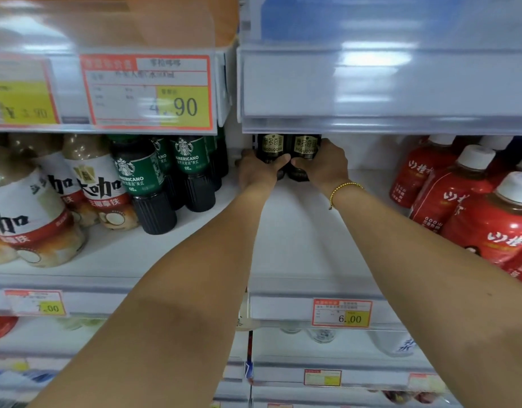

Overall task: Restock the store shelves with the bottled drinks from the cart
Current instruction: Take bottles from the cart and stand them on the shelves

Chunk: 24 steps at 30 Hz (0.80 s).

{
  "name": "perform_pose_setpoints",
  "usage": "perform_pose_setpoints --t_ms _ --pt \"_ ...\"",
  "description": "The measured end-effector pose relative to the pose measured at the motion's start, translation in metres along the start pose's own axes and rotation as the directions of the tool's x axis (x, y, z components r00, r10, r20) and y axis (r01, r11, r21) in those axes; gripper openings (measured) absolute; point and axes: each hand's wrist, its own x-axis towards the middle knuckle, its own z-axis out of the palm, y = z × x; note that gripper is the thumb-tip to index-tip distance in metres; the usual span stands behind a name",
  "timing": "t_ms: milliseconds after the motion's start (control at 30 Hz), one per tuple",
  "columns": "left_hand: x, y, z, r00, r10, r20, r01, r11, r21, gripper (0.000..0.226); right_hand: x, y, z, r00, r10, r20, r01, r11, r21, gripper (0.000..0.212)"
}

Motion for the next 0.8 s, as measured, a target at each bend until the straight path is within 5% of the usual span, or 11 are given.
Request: perform_pose_setpoints --t_ms 133,367,467,600,700,800 --pt "0.003 0.002 -0.002 0.998 -0.037 0.057 0.036 0.999 0.018 0.074 -0.003 -0.005 -0.004 0.999 0.025 0.032 -0.024 0.999 -0.022 0.054" --pt "-0.026 0.002 -0.036 0.972 0.047 0.229 -0.085 0.984 0.159 0.035 -0.030 -0.009 -0.020 0.988 0.057 0.142 -0.052 0.998 -0.037 0.051" --pt "-0.067 0.004 -0.070 0.978 0.168 0.121 -0.183 0.976 0.117 0.018 -0.067 -0.023 -0.039 0.995 -0.075 0.062 0.082 0.990 -0.113 0.023" --pt "-0.161 -0.020 -0.139 0.936 0.352 -0.009 -0.352 0.936 0.006 0.042 -0.162 -0.040 -0.059 0.952 -0.307 0.014 0.307 0.952 0.005 0.023" --pt "-0.225 -0.071 -0.182 0.943 0.333 -0.010 -0.331 0.940 0.076 0.048 -0.244 -0.035 -0.043 0.914 -0.383 0.135 0.366 0.921 0.134 0.017" --pt "-0.273 -0.149 -0.212 0.985 0.169 0.036 -0.171 0.982 0.085 0.044 -0.310 -0.003 0.007 0.854 -0.335 0.399 0.313 0.942 0.122 0.012"
